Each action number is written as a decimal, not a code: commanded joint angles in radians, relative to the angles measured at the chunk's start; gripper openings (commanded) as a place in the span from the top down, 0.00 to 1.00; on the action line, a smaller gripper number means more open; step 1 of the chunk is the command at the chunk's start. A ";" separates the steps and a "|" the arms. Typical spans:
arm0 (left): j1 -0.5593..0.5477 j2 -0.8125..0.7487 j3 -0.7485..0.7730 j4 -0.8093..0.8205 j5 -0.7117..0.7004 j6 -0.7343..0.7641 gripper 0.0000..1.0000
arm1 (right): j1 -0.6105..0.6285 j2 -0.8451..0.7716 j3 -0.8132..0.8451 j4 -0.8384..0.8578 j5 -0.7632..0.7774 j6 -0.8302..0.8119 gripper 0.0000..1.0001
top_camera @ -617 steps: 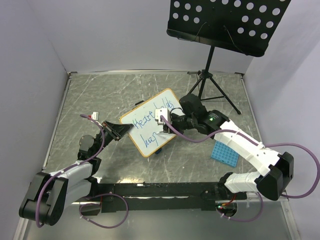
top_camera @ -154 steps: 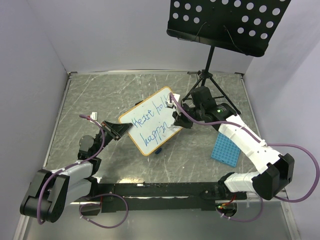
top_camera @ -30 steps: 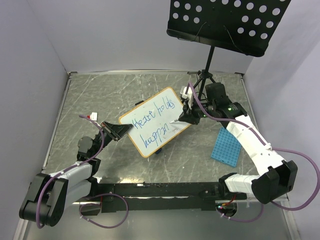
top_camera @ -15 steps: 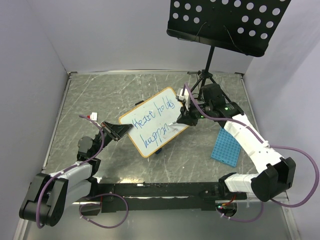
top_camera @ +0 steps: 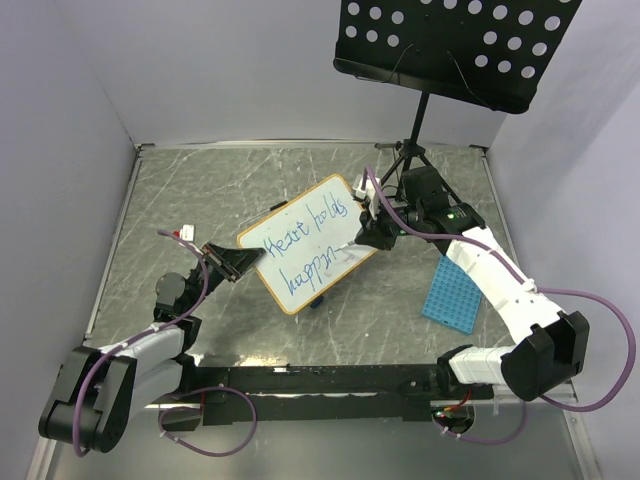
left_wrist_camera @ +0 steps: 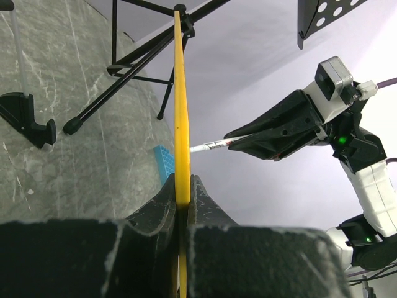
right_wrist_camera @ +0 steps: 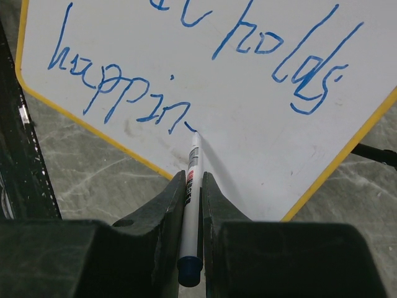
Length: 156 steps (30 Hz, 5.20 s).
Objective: Write a sentence on the whiteboard
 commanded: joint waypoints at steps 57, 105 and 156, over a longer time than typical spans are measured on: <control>0.001 -0.014 0.037 0.164 -0.002 -0.040 0.99 | 0.032 -0.006 0.025 -0.044 -0.005 -0.050 1.00; 0.010 -0.039 0.024 0.147 0.004 -0.034 0.99 | -0.117 -0.064 0.034 0.111 -0.083 0.045 1.00; 0.012 -0.036 0.018 0.161 0.002 -0.041 0.99 | -0.063 0.005 0.019 -0.010 -0.057 -0.024 1.00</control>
